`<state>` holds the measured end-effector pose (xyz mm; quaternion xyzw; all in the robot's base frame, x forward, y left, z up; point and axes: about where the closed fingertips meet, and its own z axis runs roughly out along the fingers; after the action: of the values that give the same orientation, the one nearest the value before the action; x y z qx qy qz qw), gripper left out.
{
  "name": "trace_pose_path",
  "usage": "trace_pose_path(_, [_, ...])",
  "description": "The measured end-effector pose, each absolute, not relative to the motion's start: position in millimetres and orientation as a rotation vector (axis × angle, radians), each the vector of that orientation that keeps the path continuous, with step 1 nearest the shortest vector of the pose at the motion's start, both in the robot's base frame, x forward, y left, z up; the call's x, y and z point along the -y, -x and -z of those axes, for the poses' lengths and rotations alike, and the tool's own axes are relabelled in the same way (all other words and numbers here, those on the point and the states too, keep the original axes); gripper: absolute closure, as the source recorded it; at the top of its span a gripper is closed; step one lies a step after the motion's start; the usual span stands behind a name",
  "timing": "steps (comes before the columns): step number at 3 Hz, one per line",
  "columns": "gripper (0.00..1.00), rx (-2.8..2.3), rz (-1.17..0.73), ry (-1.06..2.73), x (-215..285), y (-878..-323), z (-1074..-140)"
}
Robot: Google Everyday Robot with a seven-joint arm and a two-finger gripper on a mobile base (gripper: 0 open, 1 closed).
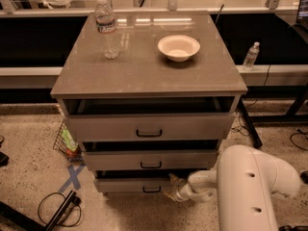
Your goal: Open bottom drawer
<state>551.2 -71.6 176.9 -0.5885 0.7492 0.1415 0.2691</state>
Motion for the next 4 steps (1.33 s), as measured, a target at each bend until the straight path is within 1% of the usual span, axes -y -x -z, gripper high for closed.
trace_pose_path(4, [1.0, -2.02, -0.382, 1.587, 71.3, -550.7, -187.9])
